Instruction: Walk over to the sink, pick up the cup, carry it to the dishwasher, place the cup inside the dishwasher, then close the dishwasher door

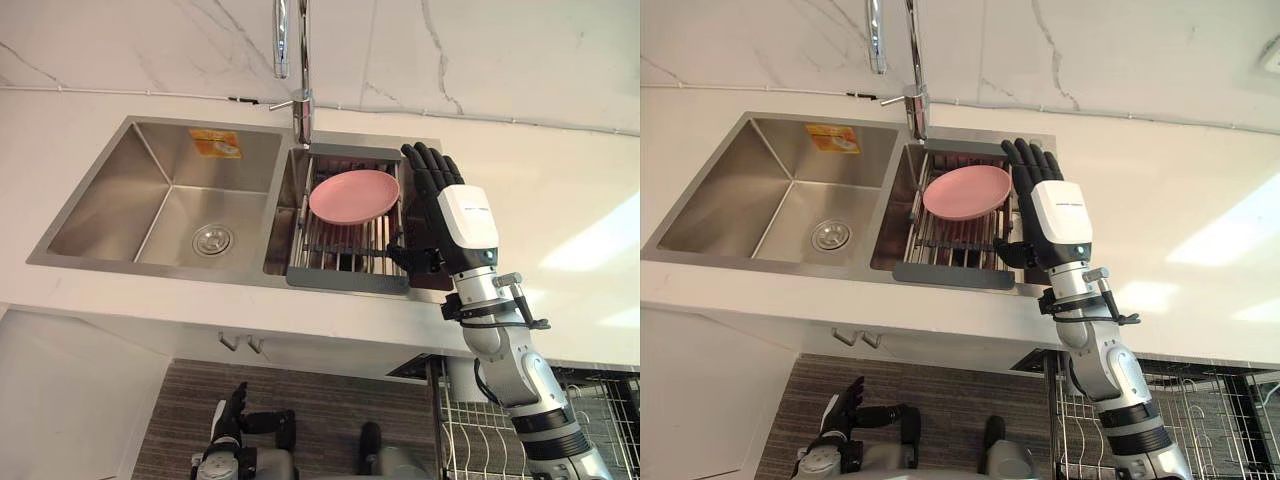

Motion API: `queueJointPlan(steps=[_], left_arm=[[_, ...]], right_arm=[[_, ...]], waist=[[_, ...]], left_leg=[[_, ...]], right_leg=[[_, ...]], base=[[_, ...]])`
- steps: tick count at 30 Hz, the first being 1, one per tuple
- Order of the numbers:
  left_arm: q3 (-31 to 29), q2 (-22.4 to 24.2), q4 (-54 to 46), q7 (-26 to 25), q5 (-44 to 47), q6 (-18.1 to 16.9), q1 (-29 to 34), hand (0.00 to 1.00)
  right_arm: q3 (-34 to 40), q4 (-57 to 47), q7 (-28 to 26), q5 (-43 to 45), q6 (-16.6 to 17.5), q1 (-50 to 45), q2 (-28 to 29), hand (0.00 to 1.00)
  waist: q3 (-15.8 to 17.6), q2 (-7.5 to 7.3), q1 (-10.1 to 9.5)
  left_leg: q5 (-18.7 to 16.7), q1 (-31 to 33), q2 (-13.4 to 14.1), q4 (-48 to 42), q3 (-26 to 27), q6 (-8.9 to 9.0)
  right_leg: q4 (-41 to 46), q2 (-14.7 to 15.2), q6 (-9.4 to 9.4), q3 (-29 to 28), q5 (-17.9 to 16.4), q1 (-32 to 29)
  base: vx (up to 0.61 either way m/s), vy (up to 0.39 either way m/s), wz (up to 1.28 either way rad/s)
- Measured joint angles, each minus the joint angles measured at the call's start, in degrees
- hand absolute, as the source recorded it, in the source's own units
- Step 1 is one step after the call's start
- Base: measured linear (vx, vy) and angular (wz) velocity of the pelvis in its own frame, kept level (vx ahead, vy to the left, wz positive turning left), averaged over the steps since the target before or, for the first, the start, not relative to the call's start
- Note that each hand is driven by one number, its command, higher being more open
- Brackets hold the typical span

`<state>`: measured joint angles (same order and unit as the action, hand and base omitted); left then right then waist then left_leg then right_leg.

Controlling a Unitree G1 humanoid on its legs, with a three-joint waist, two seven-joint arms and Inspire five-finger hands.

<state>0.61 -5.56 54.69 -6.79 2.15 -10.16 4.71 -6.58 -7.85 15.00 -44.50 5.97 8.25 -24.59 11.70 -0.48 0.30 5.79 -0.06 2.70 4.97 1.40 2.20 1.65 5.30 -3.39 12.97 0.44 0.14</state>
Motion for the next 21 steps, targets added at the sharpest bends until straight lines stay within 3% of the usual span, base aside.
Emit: queueJointPlan(steps=[7, 21], left_arm=[[0.49, -0.04, 0.21, 0.0, -0.01, 0.0, 0.01, 1.0], [0.49, 0.08, -0.51, 0.01, 0.05, -0.05, 0.01, 1.0]], right_arm=[[-0.64, 1.15, -0.09, 0.0, -0.28, 0.25, -0.09, 1.0], [-4.25, 16.3, -1.11, 0.44, -2.24, 11.25, -1.66, 1.0]], waist=[[-0.54, 0.15, -0.25], [-0.52, 0.2, -1.16]], left_leg=[[-0.11, 0.37, 0.18, 0.02, -0.27, 0.15], [0.19, 3.19, -0.37, -0.01, -3.03, 0.18]], right_leg=[[-0.64, -0.25, 0.03, 0.37, 0.05, 0.09], [-1.25, 0.09, 0.05, 3.21, 0.06, -1.08]], base=[[0.0, -0.002, 0.01], [0.02, -0.005, 0.1]])
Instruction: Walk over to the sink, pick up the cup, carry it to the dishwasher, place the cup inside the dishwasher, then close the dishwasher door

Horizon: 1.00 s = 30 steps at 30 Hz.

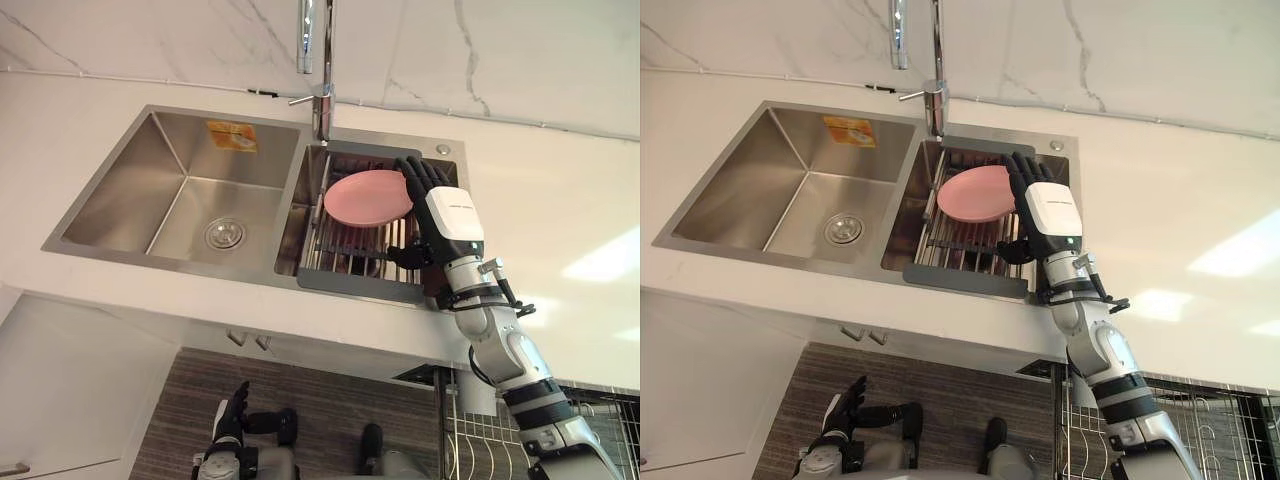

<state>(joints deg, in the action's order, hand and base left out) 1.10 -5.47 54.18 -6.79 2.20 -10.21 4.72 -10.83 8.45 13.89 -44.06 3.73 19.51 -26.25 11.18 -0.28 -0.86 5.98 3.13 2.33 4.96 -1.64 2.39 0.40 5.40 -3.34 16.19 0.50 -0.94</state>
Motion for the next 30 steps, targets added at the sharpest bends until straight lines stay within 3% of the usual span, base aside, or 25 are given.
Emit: queueJointPlan(steps=[10, 16, 22, 23, 30], left_arm=[[0.02, 0.18, -0.61, -0.15, 0.08, -0.03, 0.0, 1.0], [0.06, 0.42, -1.84, -0.45, 0.15, -0.08, 0.01, 1.0], [0.04, 0.38, -2.8, -0.49, 0.6, -0.3, 0.03, 1.0], [0.03, 0.33, -2.79, -0.5, 1.11, -0.29, 0.03, 1.0], [0.01, 0.31, -4.55, -0.62, 1.29, -1.11, -0.04, 1.0]], right_arm=[[-0.86, 7.1, -0.06, 0.06, -1.35, 7.14, -0.74, 1.0], [-0.87, 9.7, -0.05, 0.13, -2.48, 10.54, -1.11, 1.0], [-1.24, 13.35, -0.04, 0.15, -2.47, 15.2, -1.14, 1.0], [-1.45, 13.36, -0.04, 0.15, -2.43, 15.27, -1.15, 0.0], [-3.69, 18.46, -0.17, 0.71, -2.6, 19.85, -2.21, 0.0]], waist=[[0.36, 0.34, -0.16], [0.83, 0.41, -1.24], [2.54, 0.34, -1.35], [2.58, 0.32, -1.31], [5.23, 0.36, -1.49]], left_leg=[[0.21, 0.92, -0.33, 0.0, -0.86, 0.06], [0.41, 1.75, -0.42, 0.01, -1.18, -0.01], [0.86, 2.69, -0.79, 0.01, -1.9, -0.24], [0.93, 2.77, -0.81, 0.01, -1.9, -0.24], [1.55, 3.38, -0.7, 0.04, -2.24, -0.16]], right_leg=[[0.36, 0.35, -0.11, 1.0, -0.07, -0.52], [0.65, 0.48, -0.15, 1.32, -0.12, -1.31], [1.04, 0.87, -0.24, 1.92, -0.17, -2.04], [1.18, 0.91, -0.24, 1.91, -0.17, -2.19], [1.95, 0.89, -0.25, 2.16, -0.2, -3.0]], base=[[0.0, -0.001, 0.05], [-0.03, 0.001, 0.03], [-0.01, 0.003, 0.06], [0.0, 0.0, 0.0], [-0.03, -0.003, 0.02]])
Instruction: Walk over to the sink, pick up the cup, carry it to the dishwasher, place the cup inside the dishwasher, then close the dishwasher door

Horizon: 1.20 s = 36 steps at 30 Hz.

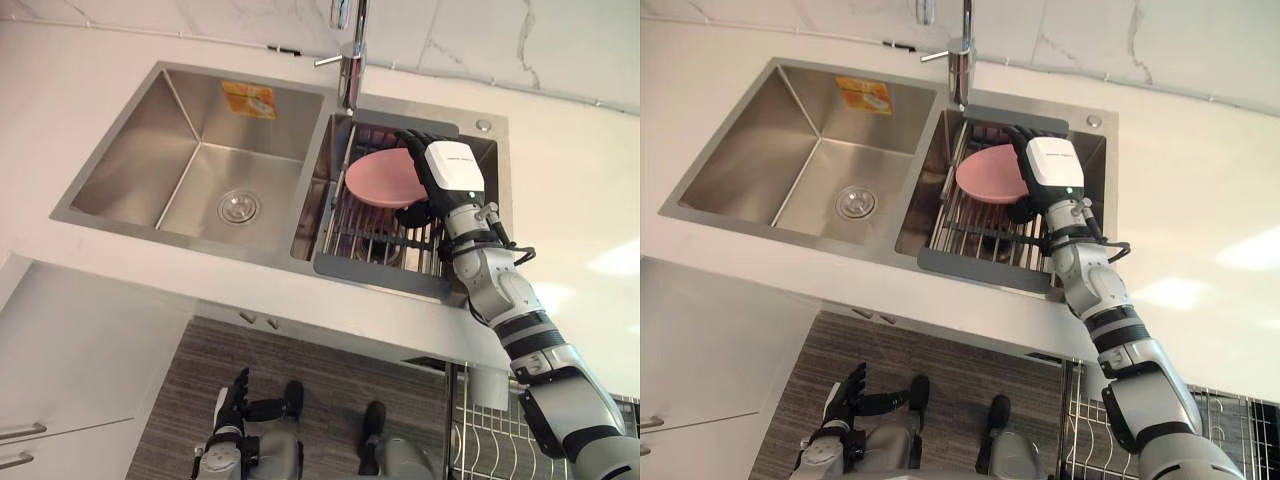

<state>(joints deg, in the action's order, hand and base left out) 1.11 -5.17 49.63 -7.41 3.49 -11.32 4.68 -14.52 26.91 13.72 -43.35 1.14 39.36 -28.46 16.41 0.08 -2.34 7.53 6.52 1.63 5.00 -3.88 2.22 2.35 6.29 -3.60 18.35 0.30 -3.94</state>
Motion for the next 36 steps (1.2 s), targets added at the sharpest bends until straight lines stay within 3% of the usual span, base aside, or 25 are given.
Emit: queueJointPlan(steps=[7, 10, 19, 36], left_arm=[[0.44, -0.25, 0.5, -0.2, 1.02, -0.07, -0.43, 1.0], [0.47, -0.17, 0.82, -0.2, 1.03, -0.05, -1.32, 1.0], [0.43, -0.17, 0.81, -0.19, 1.02, 0.06, -1.33, 1.0], [0.17, -0.15, 2.09, 0.24, 0.94, 0.88, -1.32, 1.0]], right_arm=[[-1.3, -0.29, -0.15, 0.99, 0.28, 2.52, -2.55, 0.0], [-1.31, -0.49, -0.17, 1.03, 0.19, 2.95, -3.38, 0.0], [-1.15, -2.57, -1.09, 1.58, 0.28, 2.46, -3.36, 0.0], [7.74, -24.13, 0.17, 3.97, 2.74, -8.84, -2.39, 0.0]], waist=[[0.03, 0.0, -0.29], [0.03, 0.0, -1.5], [0.04, 0.01, -1.31], [0.03, 0.0, -0.44]], left_leg=[[0.33, 0.74, 0.23, 0.0, -0.17, -0.23], [0.35, 0.85, 0.53, 0.0, -0.18, -0.19], [0.35, 0.74, 0.55, -0.01, 0.11, -0.19], [0.16, -2.17, 0.63, 0.28, 2.0, -0.39]], right_leg=[[0.7, -0.12, 0.15, 0.04, 0.05, -0.93], [0.8, -0.38, 0.35, 0.05, 0.0, -1.08], [0.98, -0.4, 0.4, -0.34, -0.04, -1.21], [2.65, -0.21, 0.43, -2.61, -0.34, -0.07]], base=[[-0.01, -0.001, 0.01], [0.0, 0.0, 0.0], [0.0, -0.004, -0.01], [-0.01, 0.005, -0.05]])
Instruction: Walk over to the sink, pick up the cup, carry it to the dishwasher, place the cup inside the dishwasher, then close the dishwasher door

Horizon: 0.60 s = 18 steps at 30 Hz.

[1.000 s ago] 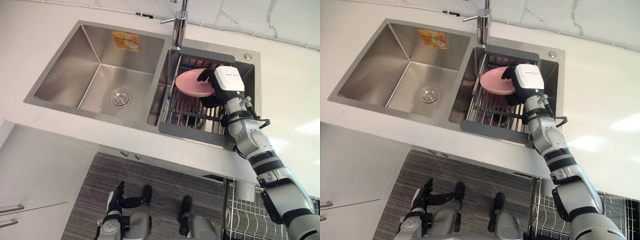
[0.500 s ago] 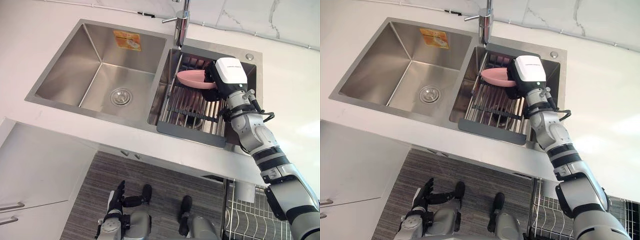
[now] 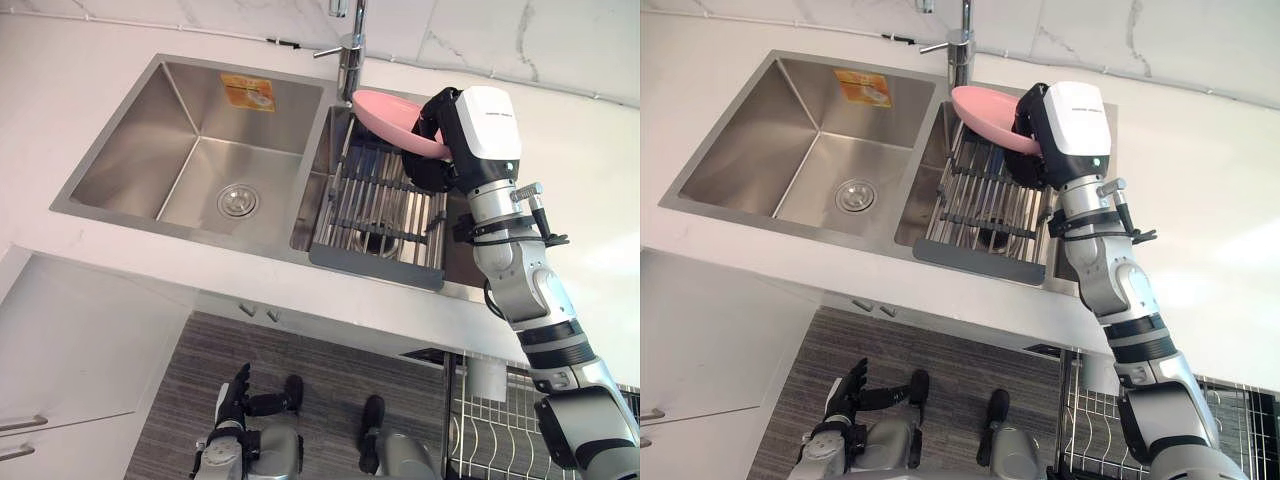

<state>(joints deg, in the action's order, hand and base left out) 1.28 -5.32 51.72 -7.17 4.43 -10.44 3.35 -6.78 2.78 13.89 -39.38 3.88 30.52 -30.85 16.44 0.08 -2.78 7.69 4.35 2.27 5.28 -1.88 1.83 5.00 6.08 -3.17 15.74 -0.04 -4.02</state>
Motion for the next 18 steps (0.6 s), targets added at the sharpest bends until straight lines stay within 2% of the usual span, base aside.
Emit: queueJointPlan(steps=[5, 9, 13, 18], left_arm=[[-0.01, -0.14, 0.6, 0.05, -0.13, 0.25, 0.0, 1.0], [-0.29, -0.41, 1.72, 0.12, -1.4, 0.32, 0.0, 1.0], [-0.87, -0.53, 2.75, 0.18, -1.76, 0.62, -0.01, 1.0], [-0.82, -0.76, 5.09, 0.32, -2.84, 1.31, 0.04, 1.0]], right_arm=[[2.41, -5.46, 0.01, 0.04, 1.0, -5.38, 0.43, 0.0], [5.83, -10.76, 0.04, 0.57, 1.47, -10.36, 1.87, 0.0], [9.66, -17.66, 0.1, 2.12, 2.01, -16.89, 3.4, 0.0], [12.28, -26.17, 1.23, 2.15, 4.33, -25.08, 6.49, 0.0]], waist=[[-0.1, -0.17, 0.87], [-0.47, -0.78, 2.13], [-1.21, -1.56, 2.6], [-3.16, -1.95, 4.77]], left_leg=[[-0.27, -1.41, 0.08, 0.02, 0.85, -0.13], [-0.63, -3.55, 0.13, 0.01, 1.55, -0.15], [-1.41, -5.79, 0.42, 0.01, 2.84, 0.03], [-2.39, -8.76, 0.66, 0.0, 4.42, 0.12]], right_leg=[[-0.06, -0.07, -0.02, -0.88, 0.01, 0.98], [-0.47, -0.15, -0.04, -1.63, 0.02, 2.85], [-1.15, -0.51, -0.07, -2.94, 0.06, 4.67], [-1.86, -0.86, -0.08, -4.47, 0.05, 7.1]], base=[[0.0, 0.01, -0.09], [0.02, 0.003, -0.1], [0.03, 0.001, -0.17], [0.03, -0.005, -0.17]])
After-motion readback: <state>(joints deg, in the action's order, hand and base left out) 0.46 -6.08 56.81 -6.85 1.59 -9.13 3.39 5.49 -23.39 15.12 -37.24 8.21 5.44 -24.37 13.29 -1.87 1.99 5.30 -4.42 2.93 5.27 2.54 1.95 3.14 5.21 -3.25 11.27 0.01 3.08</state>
